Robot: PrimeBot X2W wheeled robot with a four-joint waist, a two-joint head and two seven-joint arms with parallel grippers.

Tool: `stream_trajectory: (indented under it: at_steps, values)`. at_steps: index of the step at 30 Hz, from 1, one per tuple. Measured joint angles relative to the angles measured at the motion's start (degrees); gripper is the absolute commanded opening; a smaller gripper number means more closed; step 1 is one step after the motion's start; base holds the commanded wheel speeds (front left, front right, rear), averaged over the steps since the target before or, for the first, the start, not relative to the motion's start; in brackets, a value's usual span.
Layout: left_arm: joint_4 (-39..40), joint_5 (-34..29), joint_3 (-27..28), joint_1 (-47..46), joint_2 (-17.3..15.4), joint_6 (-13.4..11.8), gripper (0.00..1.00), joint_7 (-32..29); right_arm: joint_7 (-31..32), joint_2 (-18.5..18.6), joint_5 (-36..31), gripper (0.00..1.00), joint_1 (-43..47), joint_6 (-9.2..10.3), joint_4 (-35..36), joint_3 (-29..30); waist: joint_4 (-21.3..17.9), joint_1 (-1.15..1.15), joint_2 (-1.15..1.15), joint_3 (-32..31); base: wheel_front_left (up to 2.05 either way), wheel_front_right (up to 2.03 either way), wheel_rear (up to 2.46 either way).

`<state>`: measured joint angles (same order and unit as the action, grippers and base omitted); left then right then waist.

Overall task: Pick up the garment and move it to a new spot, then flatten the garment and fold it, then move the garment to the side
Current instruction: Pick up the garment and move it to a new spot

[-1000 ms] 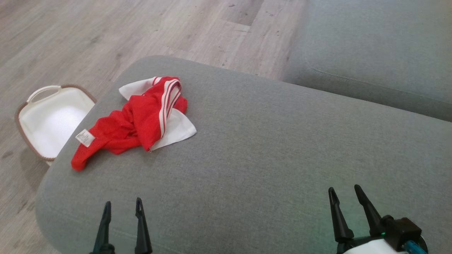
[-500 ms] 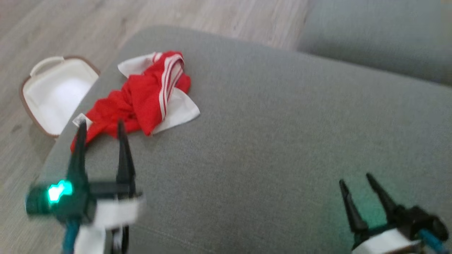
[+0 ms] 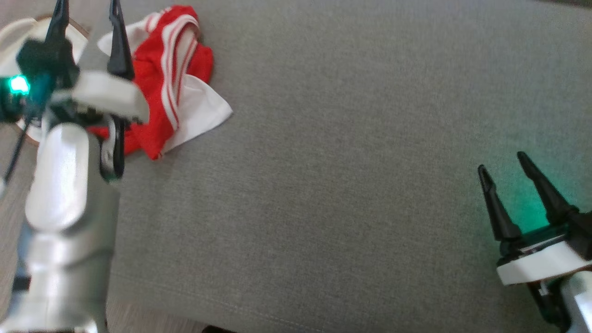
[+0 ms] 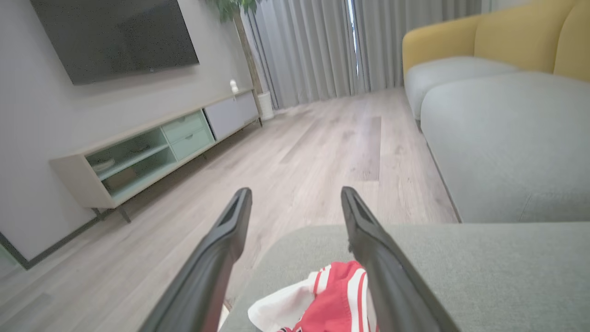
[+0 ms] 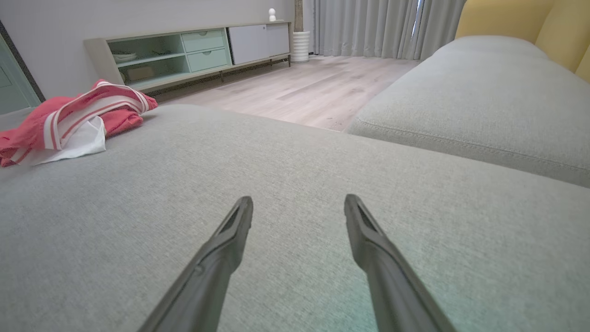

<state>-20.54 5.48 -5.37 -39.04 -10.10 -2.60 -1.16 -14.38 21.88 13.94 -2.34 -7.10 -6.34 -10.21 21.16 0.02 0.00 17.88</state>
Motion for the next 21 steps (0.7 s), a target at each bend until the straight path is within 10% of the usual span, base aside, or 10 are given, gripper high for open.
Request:
stream_trajectory:
  at_steps: [17, 18, 19, 21]
  values:
    - [-39.2, 6.47, 1.05, -18.23, 3.16, 5.53, 1.0, -6.58, 0.26, 7.46, 2.2, 1.0, -1.01, 0.0, 6.22, 3.59, -2.64, -0.01, 0.0, 11.17, 0.0, 0.0, 0.0]
    - [-40.12, 6.21, 0.9, -18.57, 3.07, 5.43, 0.26, -5.38, 0.26, 7.46, 2.2, 1.0, -1.06, 0.0, 6.41, 3.59, -2.74, -0.02, 0.0, 11.36, 0.0, 0.0, 0.0]
    - [-41.2, 5.68, 0.27, -19.34, 2.96, 5.02, 0.0, -1.87, 0.26, 7.46, 2.19, 1.0, -1.08, 0.0, 6.62, 3.6, -2.87, -0.02, 0.0, 11.54, 0.0, 0.0, 0.0]
    - [-42.18, 4.85, -0.41, -20.22, 2.9, 5.03, 0.0, 1.62, 0.26, 7.37, 2.18, 1.0, -1.12, 0.0, 6.48, 3.63, -2.94, -0.02, 0.0, 11.22, 0.0, 0.0, 0.0]
